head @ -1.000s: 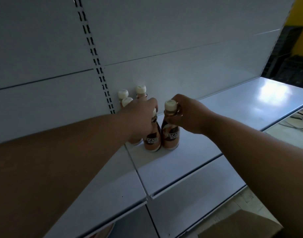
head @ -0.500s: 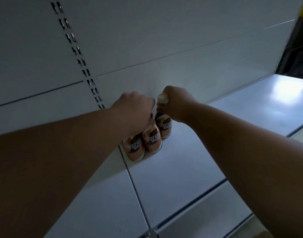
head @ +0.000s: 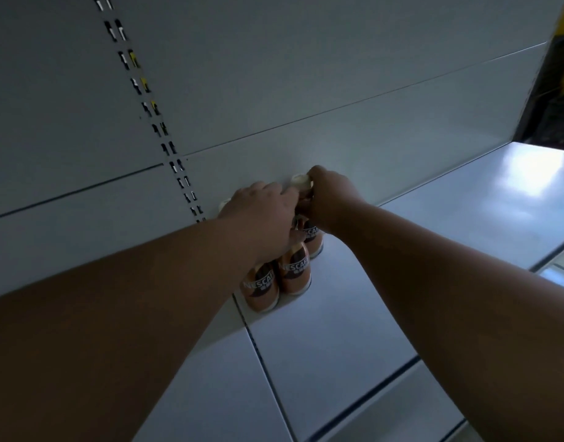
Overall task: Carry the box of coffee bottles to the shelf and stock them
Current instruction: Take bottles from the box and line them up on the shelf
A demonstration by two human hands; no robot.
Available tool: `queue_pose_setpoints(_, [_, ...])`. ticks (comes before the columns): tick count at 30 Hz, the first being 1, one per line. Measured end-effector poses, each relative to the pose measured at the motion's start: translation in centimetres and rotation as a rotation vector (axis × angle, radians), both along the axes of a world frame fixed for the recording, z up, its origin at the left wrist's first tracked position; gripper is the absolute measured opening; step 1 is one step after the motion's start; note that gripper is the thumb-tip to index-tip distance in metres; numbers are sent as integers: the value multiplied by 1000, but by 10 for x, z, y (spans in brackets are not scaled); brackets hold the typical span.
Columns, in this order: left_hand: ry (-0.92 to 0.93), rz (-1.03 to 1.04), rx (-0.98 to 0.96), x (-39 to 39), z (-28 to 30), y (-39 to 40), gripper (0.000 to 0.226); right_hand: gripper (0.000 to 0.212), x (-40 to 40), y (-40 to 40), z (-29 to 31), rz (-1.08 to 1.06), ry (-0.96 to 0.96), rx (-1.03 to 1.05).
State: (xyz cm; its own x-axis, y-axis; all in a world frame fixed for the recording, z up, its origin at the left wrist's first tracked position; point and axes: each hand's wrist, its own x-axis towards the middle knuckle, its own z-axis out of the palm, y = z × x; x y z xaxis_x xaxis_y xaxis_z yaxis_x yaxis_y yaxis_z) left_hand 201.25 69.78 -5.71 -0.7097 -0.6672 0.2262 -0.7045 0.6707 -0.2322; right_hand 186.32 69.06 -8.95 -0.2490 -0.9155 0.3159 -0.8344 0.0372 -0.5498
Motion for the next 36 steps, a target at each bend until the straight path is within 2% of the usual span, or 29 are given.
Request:
queue_pose_setpoints(4, [55, -31, -80, 13, 10, 21, 47, 59, 0, 40, 4, -47, 42, -41])
queue_pose_setpoints(9, [165, -107, -191, 48, 34, 76, 33, 46, 23, 111, 40, -31, 149, -84])
queue_pose_setpoints(12, [186, -131, -126, 74, 44, 116, 34, 39, 47, 164, 66, -51, 224, -68])
queue_pose_setpoints(16, [300, -209, 89, 105, 51, 177, 21, 39, 84, 250, 84, -112, 293, -70])
queue_pose_setpoints(22, [345, -352, 146, 127, 49, 284, 39, 36, 121, 380, 90, -270, 326, -79])
queue_pose_setpoints(29, [363, -446, 245, 104, 11, 344, 36, 34, 93, 465, 47, -439, 269, 5])
queue_pose_setpoints(36, [202, -543, 501, 14, -97, 388, 30, 28, 20, 532, -70, -540, 123, 235])
